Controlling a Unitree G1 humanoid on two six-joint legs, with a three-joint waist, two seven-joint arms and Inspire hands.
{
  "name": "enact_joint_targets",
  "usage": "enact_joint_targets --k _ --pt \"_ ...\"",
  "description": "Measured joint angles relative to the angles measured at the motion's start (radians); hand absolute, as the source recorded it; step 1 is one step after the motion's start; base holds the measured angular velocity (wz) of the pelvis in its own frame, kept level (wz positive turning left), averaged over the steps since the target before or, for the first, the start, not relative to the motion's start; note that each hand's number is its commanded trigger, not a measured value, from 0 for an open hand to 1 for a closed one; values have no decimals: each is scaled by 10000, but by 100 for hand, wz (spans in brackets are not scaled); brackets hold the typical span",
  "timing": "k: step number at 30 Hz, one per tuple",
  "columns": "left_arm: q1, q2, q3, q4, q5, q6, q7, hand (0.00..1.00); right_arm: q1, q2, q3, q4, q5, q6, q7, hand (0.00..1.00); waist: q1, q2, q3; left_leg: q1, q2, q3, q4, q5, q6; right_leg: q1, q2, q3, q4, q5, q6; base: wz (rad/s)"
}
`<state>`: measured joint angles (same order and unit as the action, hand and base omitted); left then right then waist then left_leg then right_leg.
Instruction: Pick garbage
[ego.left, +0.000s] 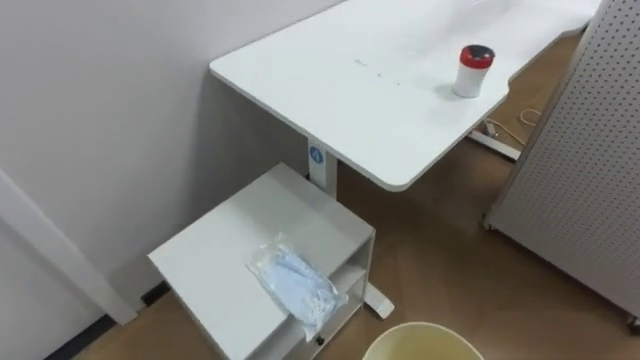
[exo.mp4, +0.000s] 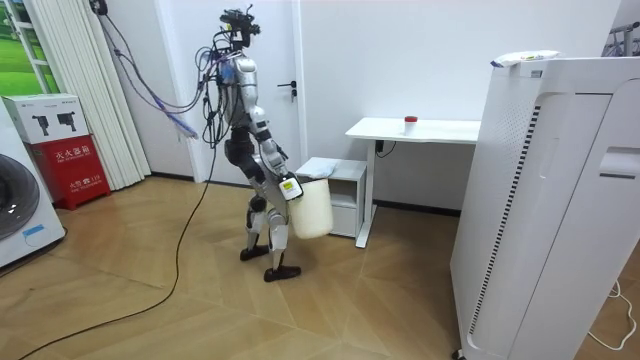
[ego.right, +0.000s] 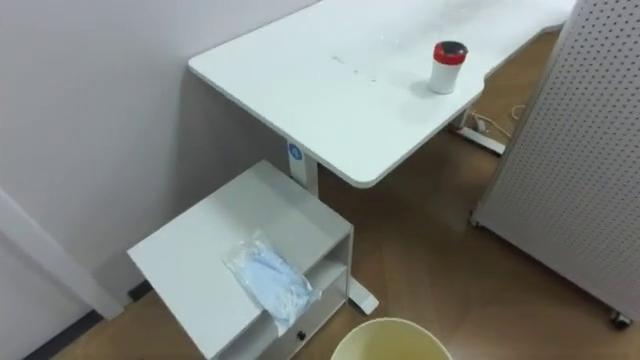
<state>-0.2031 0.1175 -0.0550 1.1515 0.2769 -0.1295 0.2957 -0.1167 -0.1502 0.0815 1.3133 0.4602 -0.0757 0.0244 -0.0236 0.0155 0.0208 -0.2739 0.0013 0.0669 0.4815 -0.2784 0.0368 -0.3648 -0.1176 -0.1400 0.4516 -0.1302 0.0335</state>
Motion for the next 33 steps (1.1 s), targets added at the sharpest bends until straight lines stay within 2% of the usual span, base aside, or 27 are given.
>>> enact_joint_targets --k 3,6,9,11,13,15,17,22,28,33 --pt "-457 -158 -200 10 225 -89 315 0 -358 -50 557 204 98 -134 105 100 -94 79 99 7 144 -4 -59 51 -89 -64 82 -22 169 -147 -173 -1" --pt "-792 -171 -280 11 528 -323 616 0 -640 -6 763 262 99 -232 292 100 -341 102 255 -181 268 4 -22 2 -175 -192 162 -182 187 -275 -303 7" --pt "-1228 -168 -320 15 657 -326 766 0 -1006 27 851 317 102 -229 355 100 -570 148 374 -710 371 46 182 -83 -354 -739 208 -230 373 -265 -341 4" --pt "-1403 -164 -492 132 650 -332 951 0 -1143 25 938 357 112 -285 353 100 -569 134 413 -907 382 145 251 -86 -350 -992 191 -203 464 -238 -375 -12" --pt "-1634 -120 -765 277 438 -334 1211 0 -1308 -6 955 370 274 -366 385 100 -692 145 507 -1194 384 162 352 -97 -333 -1292 191 -130 579 -231 -383 -2" --pt "-1788 -90 -879 387 385 -358 1418 0 -1385 -9 958 371 431 -373 444 100 -704 119 556 -1398 380 218 371 -111 -339 -1543 210 -56 672 -202 -409 -9" --pt "-1834 -72 -881 528 396 -374 1613 0 -1485 -27 1068 372 497 -391 454 100 -734 120 565 -1537 409 287 400 -108 -354 -1717 265 20 680 -136 -460 -15" --pt "-2199 2 -934 702 420 -382 2257 0 -1795 -74 1363 406 554 -472 445 100 -1108 147 624 -2185 448 285 727 -100 -381 -2353 292 95 953 -125 -491 -1" --pt "-2739 66 -1076 831 489 -384 2716 0 -1794 -58 1650 373 904 -563 443 100 -1158 147 643 -2376 445 431 762 -104 -382 -2659 304 257 1054 -121 -498 -6" --pt "-2978 237 -1330 828 594 -377 3115 0 -1916 -73 1759 298 901 -564 406 100 -1334 177 707 -2718 443 444 914 -118 -389 -3016 303 322 1219 -119 -503 0"
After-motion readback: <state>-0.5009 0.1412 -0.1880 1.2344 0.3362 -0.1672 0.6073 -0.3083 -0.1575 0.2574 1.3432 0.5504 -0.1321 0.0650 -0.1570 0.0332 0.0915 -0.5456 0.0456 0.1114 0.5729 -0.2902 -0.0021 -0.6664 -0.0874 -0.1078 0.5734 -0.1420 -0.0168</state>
